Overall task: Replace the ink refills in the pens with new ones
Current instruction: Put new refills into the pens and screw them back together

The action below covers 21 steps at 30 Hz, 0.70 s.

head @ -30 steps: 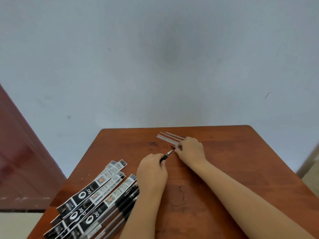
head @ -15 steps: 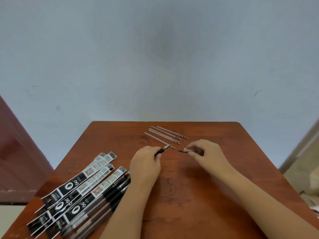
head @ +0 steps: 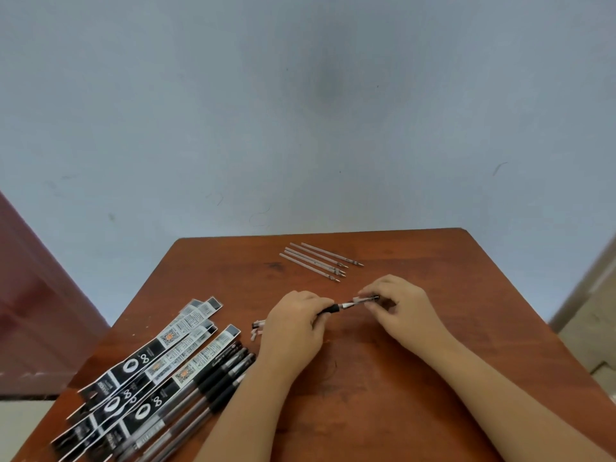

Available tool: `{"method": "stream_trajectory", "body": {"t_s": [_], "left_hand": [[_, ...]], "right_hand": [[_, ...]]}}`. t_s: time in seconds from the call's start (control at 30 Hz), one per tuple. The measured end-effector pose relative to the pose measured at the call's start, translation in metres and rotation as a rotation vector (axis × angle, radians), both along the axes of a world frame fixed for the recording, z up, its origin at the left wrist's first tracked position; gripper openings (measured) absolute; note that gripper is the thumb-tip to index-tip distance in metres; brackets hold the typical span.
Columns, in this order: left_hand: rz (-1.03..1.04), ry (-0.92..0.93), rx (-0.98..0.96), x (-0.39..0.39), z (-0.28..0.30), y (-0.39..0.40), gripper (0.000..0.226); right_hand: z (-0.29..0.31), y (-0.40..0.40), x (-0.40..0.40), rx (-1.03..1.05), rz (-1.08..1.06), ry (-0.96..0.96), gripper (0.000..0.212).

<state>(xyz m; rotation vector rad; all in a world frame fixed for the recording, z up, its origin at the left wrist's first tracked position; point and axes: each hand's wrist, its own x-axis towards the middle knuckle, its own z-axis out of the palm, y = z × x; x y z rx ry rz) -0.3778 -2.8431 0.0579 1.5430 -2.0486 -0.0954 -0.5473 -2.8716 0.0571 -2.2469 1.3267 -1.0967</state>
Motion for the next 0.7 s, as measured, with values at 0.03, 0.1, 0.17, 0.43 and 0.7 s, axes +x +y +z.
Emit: {"method": "stream_trajectory", "body": {"t_s": [0.03,0.1,0.17,0.43,0.7], "left_hand": [[-0.004,0.005,-0.005,0.000,-0.001,0.000,0.030],[-0.006,0.021,-0.026,0.000,-0.001,0.000,0.030],[-0.017,0.038,-0.043,0.000,-0.002,0.000,0.029],[-0.089,0.056,-0.060,0.004,-0.007,-0.002,0.027],[-0.202,0.089,-0.076,0.004,-0.002,0.001,0.039]], "right_hand": [[0.000,0.000,0.000,0.002,0.011,0.004,0.017],[-0.001,0.000,0.000,0.000,0.041,0.013,0.017],[-0.003,0.000,0.000,-0.006,0.065,0.007,0.017],[0.003,0.005,-0.004,0.057,0.137,0.013,0.023],[0.007,0.006,-0.010,0.144,0.190,-0.017,0.015]]}}
